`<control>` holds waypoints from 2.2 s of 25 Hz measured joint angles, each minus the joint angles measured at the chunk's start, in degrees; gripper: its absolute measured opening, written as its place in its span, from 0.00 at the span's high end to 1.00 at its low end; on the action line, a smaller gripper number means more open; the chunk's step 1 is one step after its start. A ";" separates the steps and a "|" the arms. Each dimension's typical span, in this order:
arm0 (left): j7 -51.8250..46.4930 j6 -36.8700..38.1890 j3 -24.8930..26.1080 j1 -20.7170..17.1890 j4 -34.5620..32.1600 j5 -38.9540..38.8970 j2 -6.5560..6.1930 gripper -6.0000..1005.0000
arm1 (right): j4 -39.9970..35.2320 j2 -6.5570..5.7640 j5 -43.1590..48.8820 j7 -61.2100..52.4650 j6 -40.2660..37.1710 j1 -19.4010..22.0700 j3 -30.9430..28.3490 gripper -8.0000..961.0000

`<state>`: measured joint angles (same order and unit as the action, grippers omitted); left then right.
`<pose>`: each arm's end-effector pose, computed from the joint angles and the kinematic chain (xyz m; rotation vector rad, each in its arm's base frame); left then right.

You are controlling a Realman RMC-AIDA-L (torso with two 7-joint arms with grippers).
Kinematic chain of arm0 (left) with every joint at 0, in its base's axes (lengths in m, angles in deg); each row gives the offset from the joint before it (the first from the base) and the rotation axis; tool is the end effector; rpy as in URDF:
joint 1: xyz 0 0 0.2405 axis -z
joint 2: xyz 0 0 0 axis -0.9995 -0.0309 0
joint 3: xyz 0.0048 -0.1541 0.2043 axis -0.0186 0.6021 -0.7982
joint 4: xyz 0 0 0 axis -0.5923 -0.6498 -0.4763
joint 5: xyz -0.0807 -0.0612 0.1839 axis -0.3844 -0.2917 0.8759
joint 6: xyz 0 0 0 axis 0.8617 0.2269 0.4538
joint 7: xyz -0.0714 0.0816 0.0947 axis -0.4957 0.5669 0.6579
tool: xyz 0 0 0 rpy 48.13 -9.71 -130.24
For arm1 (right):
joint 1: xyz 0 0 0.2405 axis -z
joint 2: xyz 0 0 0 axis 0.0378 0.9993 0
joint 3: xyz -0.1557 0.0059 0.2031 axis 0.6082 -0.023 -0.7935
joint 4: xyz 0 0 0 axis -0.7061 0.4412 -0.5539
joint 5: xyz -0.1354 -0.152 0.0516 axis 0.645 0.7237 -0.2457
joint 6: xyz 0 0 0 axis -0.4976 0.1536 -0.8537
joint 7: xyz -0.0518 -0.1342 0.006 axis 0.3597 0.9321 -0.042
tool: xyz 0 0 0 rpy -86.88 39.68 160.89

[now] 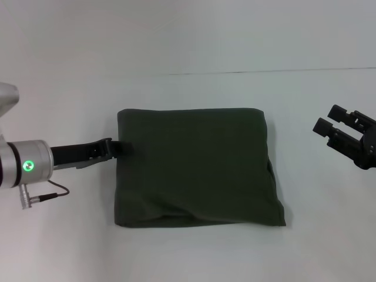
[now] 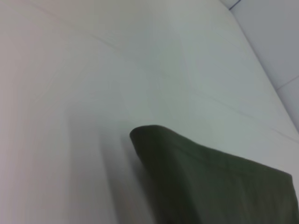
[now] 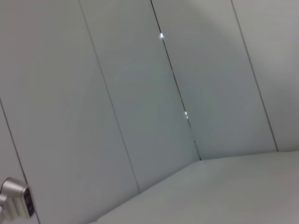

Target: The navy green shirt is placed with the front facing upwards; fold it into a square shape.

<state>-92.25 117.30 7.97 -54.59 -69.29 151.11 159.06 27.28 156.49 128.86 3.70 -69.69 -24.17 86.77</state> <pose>-0.2739 0.3776 -0.0221 -2.1102 -1.6936 -0.5733 0.3109 0.2936 0.0342 -2.2066 0.7004 1.0859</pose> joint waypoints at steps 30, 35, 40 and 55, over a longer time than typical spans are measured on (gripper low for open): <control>42.46 37.79 8.98 -4.23 -11.33 -5.84 -3.04 0.04 | -6.03 0.23 2.29 4.90 -3.53 -2.18 21.49 0.07; 46.94 44.31 9.65 -5.17 -11.40 -0.99 -2.87 0.05 | -5.77 0.98 4.09 6.13 -4.23 -2.00 27.14 0.02; 51.51 46.94 14.02 -6.98 -10.79 1.86 -2.71 0.05 | -2.08 1.16 4.03 8.55 -2.74 -3.50 30.47 0.02; 55.16 48.42 17.49 -9.49 -10.08 4.25 -2.16 0.05 | 2.62 1.41 2.17 9.99 1.21 -6.12 33.90 0.02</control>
<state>-37.10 165.72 25.45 -64.08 -79.37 155.36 156.90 29.90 157.90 131.03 13.69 -68.48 -30.29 120.68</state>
